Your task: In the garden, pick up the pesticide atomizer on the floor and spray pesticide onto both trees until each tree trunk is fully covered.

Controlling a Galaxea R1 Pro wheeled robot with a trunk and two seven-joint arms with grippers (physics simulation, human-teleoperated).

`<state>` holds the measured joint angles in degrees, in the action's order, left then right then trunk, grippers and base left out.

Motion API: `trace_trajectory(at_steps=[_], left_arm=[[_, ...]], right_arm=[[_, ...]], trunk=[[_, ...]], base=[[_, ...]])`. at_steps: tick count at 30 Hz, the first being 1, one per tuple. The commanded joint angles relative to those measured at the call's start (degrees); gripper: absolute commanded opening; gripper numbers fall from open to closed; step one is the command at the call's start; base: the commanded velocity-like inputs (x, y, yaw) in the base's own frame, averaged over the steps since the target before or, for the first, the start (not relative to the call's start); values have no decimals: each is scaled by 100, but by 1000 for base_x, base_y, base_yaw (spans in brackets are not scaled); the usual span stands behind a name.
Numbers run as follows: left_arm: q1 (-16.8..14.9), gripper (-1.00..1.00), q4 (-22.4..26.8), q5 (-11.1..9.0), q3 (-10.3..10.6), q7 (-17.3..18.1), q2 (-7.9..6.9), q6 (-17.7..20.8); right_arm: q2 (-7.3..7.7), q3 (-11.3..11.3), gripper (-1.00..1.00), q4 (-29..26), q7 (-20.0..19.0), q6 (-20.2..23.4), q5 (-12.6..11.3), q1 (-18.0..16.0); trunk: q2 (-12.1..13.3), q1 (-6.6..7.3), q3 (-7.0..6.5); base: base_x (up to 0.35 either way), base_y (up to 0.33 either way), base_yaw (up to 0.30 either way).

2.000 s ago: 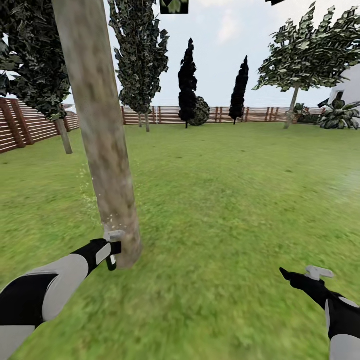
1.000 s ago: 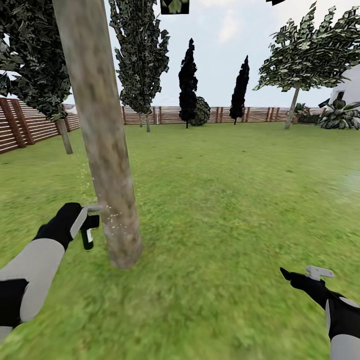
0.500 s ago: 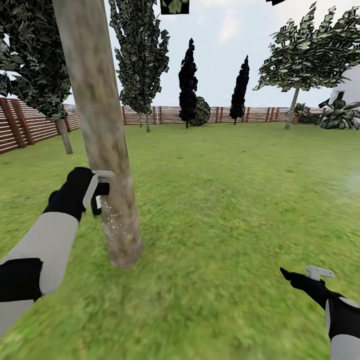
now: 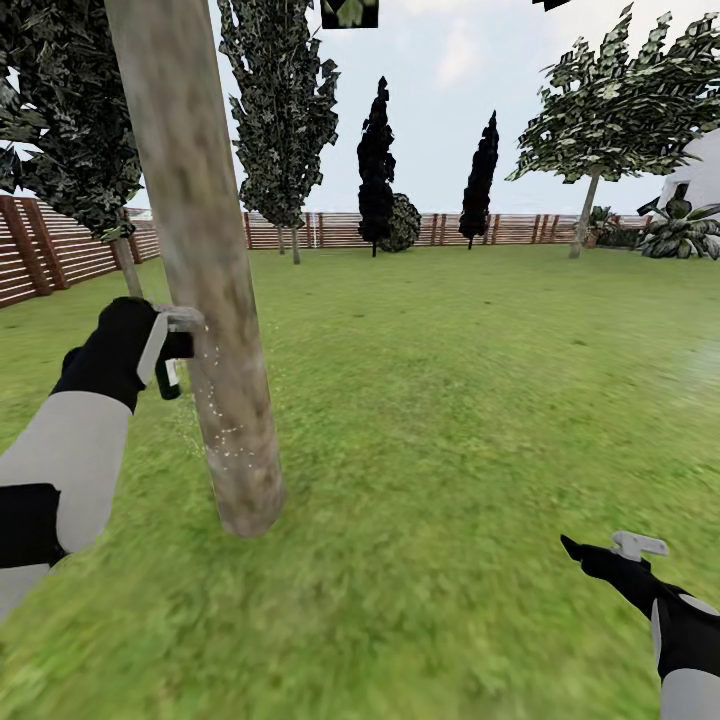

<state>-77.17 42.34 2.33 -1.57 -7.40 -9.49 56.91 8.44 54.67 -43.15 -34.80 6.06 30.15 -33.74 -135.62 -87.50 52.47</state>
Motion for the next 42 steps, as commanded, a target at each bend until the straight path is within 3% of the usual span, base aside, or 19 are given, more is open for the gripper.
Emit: trace_trajectory(at_steps=[1, 3, 7, 10, 11, 17, 19, 23, 26, 28, 31, 32, 42], left_arm=[[0, -100, -62, -57, -1, 1, -144, -5], [0, -100, -375, -58, 17, 5, -238, -14], [37, -100, -1320, -58, 33, 38, -222, -189], [43, -100, -2291, -62, 33, 41, -221, -918], [43, -100, -2766, -69, 31, 44, -220, -1359], [129, -100, -4011, -84, 18, 45, -248, -2876], [412, -100, -4089, -101, 11, 45, -260, -3143], [789, -100, -4110, -117, 12, 53, -252, -3323], [1092, -100, -4119, -152, 8, 53, -218, -3720], [1199, -100, -4118, -538, 7, 42, -123, -3785], [1258, -100, -4112, -911, 7, 37, -100, -3879], [1263, -100, -4111, -946, 7, 37, -98, -3931], [1273, -100, -4111, -972, 16, 37, -89, -3960]], right_arm=[[0, 0, 100, 0, 0, 0, 0, 0], [0, 0, 100, 0, 0, 0, 0, -1], [0, 0, 100, 0, 0, 0, 0, -1], [0, 0, 100, 0, -3, 0, 0, -1], [-5, 0, 100, 0, -1, 0, 0, 0], [-9, 0, 100, 0, -1, 0, 0, -1], [-4, 0, 100, 0, -2, 0, 0, -1], [1, 0, 100, 0, -4, 0, 0, -1], [-6, 0, 100, 0, -5, 0, 0, -1], [-10, -6, 100, 0, -1, 1, 0, -1], [-9, -9, 100, 0, 0, 0, 0, -1], [-9, -9, 100, 0, 5, 0, 0, 0], [-15, -9, 100, 0, 0, 0, 0, -1]], trunk=[[0, 0, 0], [0, 0, 0], [0, 0, 0], [0, 0, 0], [0, 0, 0], [0, 0, 0], [0, 0, 0], [0, 0, 0], [0, 0, 0], [0, 0, 0], [0, 0, 0], [0, 0, 0], [0, 0, 0]], base=[[0, 0, 0], [0, 0, 0], [0, 0, 0], [0, 0, 0], [0, 0, 0], [0, 0, 0], [0, 0, 0], [0, 0, 0], [0, 0, 143], [7, -54, 182], [38, -228, 44], [7, -294, 4], [2, -301, 94]])
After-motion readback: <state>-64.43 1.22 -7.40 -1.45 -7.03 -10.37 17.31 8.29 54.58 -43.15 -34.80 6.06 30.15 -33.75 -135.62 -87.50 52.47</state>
